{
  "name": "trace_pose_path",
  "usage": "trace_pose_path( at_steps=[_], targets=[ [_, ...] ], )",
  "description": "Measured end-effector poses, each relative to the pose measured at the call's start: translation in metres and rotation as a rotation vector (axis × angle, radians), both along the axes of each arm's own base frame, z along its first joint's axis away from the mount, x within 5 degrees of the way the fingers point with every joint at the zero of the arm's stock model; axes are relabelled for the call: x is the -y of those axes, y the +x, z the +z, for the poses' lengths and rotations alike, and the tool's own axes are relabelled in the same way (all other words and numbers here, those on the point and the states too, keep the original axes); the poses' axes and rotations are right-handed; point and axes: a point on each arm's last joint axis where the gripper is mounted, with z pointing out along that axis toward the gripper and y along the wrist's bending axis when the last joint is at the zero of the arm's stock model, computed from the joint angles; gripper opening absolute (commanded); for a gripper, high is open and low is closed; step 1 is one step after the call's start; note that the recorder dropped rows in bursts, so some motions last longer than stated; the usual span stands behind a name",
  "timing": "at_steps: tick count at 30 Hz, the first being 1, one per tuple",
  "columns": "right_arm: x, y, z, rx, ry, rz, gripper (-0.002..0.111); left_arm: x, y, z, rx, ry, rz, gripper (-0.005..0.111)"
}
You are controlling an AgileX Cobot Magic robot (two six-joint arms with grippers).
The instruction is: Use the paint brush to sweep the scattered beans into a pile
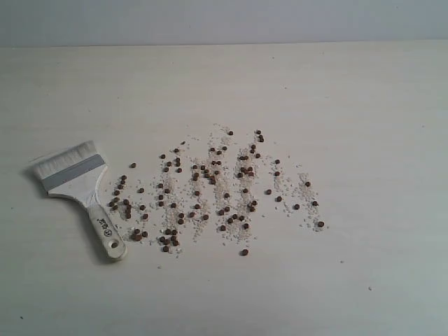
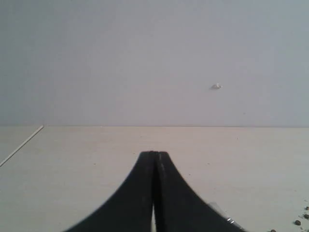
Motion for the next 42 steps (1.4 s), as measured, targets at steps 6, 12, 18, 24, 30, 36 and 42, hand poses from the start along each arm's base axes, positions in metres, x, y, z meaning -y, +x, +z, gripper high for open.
trace_pose_path(
  at_steps=[6,12,18,24,30,36,42],
  targets=[
    [0.000,0.000,0.003,0.034,0.001,-0.001,0.000,0.000,0.000,0.000,0.000,0.000,0.000,0.000],
    [0.003,-0.006,0.024,0.271,0.302,0.039,0.000,0.000,0.000,0.000,0.000,0.000,0.000,0.000],
    [-0.001,0.004,0.094,0.223,0.270,0.073,0.000,0.000,0.000,0.000,0.000,0.000,0.000,0.000],
    [0.004,0.061,0.169,-0.247,-0.077,-0.058,0.000,0.000,0.000,0.000,0.000,0.000,0.000,0.000],
    [0.003,0.123,0.170,-0.746,-0.279,0.021,0.000,0.000,0.000,0.000,0.000,0.000,0.000,0.000],
    [-0.014,0.168,0.133,-1.103,-0.256,0.266,0.000,0.000,0.000,0.000,0.000,0.000,0.000,0.000],
    [-0.057,0.188,0.099,-1.247,-0.301,0.476,0.000,0.000,0.000,0.000,0.000,0.000,0.000,0.000]
  ],
)
